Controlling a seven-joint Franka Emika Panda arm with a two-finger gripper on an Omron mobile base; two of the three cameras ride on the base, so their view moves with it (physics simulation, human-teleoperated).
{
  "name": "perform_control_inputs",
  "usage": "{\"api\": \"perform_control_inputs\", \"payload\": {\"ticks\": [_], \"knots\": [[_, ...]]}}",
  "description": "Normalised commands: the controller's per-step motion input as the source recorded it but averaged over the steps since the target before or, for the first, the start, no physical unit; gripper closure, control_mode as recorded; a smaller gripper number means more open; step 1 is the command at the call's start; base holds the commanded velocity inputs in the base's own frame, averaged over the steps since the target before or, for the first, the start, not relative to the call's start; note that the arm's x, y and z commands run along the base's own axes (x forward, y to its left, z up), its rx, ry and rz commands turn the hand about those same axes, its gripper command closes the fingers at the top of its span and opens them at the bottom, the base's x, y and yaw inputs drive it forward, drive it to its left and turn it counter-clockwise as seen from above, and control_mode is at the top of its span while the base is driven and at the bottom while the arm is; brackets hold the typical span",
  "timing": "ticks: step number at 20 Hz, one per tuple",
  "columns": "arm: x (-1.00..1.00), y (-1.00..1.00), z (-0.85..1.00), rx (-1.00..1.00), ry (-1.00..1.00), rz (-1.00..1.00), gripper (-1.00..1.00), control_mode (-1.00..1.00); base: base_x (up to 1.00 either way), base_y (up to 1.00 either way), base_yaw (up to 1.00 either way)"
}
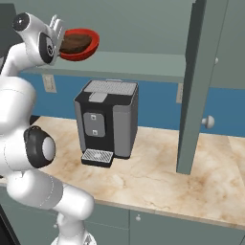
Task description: Pick up the bowls on the counter and stack them on top of one another in the open cabinet. Place the smaller bowl on top of the larger bowl.
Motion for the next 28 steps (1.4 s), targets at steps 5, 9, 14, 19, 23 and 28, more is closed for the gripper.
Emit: {"api": "perform_control_inputs", "payload": {"ticks": [5,9,14,19,23,28], "knots": [[0.06,0.02,0.22,0.07,-0.06,-0.06,-1.00,-1.00,0.00,0.00,0.00],[-0.05,0.01,0.18,0.09,-0.08,-0.05,-1.00,-1.00,0.00,0.00,0.00],[-0.42,0.00,0.01,0.11,-0.09,-0.05,-1.00,-1.00,0.00,0.00,0.00],[-0.57,0.00,-0.07,0.11,-0.10,-0.02,-1.00,-1.00,0.00,0.00,0.00],[-0.61,0.00,-0.10,0.11,-0.11,-0.01,-1.00,-1.00,0.00,0.00,0.00],[-0.62,0.00,-0.06,0.10,-0.10,0.00,-1.00,-1.00,0.00,0.00,0.00]]}}
